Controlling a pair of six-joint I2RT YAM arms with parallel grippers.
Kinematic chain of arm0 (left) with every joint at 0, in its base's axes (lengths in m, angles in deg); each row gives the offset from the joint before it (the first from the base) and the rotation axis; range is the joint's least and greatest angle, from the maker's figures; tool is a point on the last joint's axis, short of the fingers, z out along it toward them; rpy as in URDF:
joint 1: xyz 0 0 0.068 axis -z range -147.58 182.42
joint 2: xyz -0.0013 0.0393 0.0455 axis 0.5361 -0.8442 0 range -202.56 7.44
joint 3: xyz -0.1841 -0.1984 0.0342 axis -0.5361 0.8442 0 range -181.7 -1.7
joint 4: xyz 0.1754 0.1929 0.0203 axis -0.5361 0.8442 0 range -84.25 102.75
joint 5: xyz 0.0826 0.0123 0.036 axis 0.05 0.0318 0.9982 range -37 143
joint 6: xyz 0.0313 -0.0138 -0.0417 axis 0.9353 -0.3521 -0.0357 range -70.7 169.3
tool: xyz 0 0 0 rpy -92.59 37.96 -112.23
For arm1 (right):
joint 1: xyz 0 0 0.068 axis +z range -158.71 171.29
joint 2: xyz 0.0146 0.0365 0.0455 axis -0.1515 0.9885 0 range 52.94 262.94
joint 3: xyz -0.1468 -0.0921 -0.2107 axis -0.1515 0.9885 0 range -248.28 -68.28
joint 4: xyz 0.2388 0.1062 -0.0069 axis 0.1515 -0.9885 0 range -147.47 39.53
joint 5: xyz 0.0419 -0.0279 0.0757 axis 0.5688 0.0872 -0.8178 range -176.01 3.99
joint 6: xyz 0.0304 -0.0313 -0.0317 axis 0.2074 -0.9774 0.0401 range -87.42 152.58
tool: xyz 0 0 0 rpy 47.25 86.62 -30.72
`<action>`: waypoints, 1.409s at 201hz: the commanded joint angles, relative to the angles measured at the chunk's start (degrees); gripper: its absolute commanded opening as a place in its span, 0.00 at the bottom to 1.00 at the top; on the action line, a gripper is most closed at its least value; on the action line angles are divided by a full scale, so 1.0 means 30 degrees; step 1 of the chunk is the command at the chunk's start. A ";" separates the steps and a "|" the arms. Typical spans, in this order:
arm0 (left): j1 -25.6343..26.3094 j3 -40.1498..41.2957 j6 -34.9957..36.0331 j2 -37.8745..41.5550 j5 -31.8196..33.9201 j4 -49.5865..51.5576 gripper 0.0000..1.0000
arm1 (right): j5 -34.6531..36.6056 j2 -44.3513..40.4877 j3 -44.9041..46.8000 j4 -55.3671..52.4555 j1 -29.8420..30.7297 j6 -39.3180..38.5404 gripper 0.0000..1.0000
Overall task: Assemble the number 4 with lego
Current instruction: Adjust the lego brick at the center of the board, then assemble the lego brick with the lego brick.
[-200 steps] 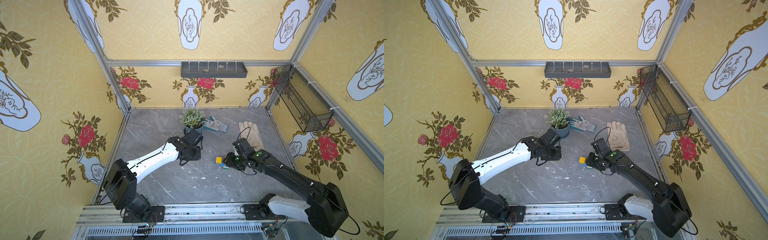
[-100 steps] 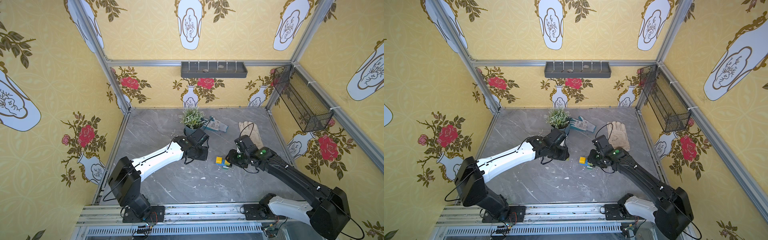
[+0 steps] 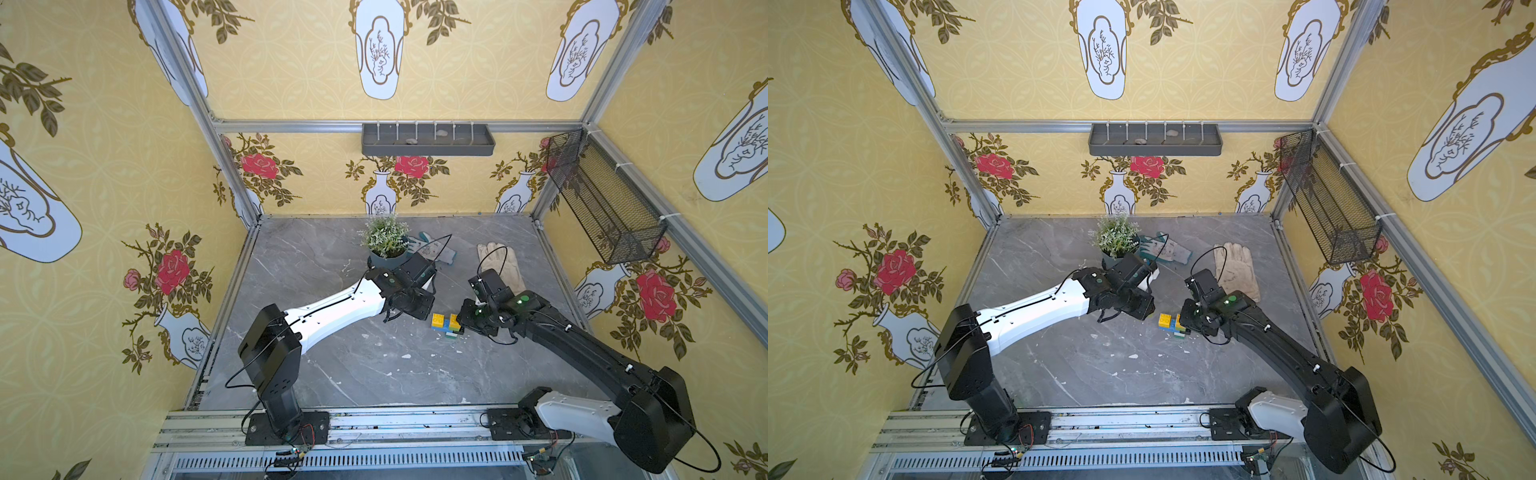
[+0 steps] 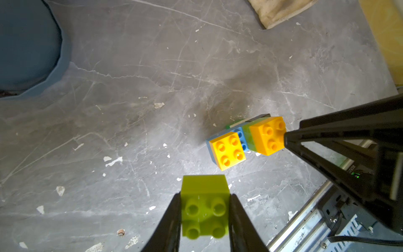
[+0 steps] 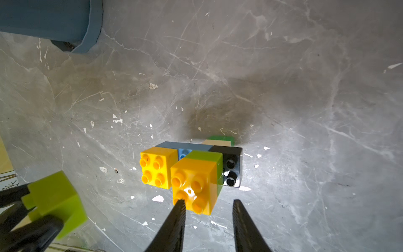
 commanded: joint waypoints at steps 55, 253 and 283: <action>0.0073 -0.0794 -0.1758 -0.0761 0.0081 0.1384 0.00 | -0.0066 0.0482 -0.0158 0.0550 -0.0093 -0.0635 0.38; 0.0674 -0.3472 -0.5809 -0.3476 0.0325 0.3210 0.00 | -0.0390 0.1105 0.1812 0.0336 -0.0113 -0.0441 0.14; 0.0680 -0.3962 -0.5777 -0.3642 0.0593 0.3375 0.00 | -0.0399 0.1090 0.1811 0.0336 -0.0124 -0.0424 0.15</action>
